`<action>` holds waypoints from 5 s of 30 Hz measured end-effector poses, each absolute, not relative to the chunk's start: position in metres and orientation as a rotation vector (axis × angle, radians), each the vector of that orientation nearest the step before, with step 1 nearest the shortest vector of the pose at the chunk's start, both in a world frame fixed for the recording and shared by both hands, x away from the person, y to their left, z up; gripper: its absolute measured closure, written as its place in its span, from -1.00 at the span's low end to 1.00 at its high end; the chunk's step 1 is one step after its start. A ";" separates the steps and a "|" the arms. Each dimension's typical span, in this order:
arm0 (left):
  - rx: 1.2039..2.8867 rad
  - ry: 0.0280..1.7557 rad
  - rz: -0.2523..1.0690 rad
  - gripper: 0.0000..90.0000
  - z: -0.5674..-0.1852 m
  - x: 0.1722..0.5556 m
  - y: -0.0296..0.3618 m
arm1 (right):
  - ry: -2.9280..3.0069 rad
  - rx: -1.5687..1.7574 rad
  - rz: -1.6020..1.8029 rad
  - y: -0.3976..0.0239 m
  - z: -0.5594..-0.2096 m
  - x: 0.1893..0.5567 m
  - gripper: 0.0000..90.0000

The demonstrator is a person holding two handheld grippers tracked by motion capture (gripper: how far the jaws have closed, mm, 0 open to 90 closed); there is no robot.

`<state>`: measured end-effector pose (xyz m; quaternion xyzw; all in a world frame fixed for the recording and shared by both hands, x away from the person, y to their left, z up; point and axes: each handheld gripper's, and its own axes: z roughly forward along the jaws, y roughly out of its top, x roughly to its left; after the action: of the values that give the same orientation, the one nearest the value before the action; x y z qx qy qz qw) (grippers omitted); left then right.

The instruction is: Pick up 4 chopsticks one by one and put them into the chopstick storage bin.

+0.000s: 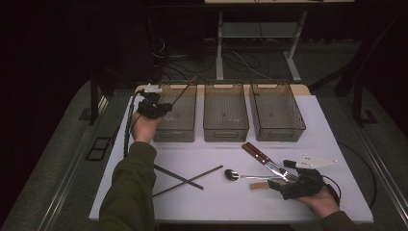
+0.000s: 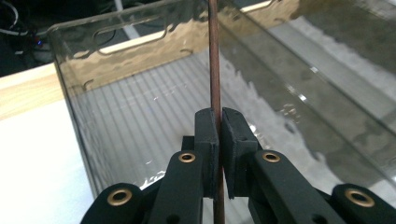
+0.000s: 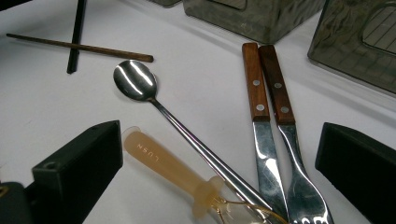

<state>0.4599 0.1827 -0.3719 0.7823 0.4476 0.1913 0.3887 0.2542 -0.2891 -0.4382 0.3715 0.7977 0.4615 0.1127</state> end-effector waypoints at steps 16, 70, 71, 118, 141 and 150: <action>2.026 1.234 0.490 0.32 -0.385 0.468 0.178 | 2.333 1.095 1.362 -0.290 -0.438 0.253 -0.99; 2.082 0.740 0.323 -0.53 -0.385 0.335 0.163 | 2.347 1.038 1.394 -0.289 -0.436 0.255 -0.99; 2.083 0.735 0.322 -0.52 -0.387 0.332 0.163 | 2.347 1.032 1.405 -0.289 -0.436 0.255 -0.99; 2.169 0.665 0.180 0.25 -0.427 0.259 0.176 | 2.357 1.030 1.405 -0.288 -0.438 0.255 -0.99; 2.283 0.643 0.151 0.68 -0.438 0.265 0.169 | 2.363 1.032 1.396 -0.287 -0.439 0.255 -0.99; 2.328 0.628 0.149 0.74 -0.443 0.268 0.164 | 2.364 1.031 1.395 -0.287 -0.439 0.255 -0.99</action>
<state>0.2677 0.1637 -0.4434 0.9009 0.2429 0.0576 0.3552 0.2552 -0.2866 -0.4386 0.3496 0.8018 0.4733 0.1047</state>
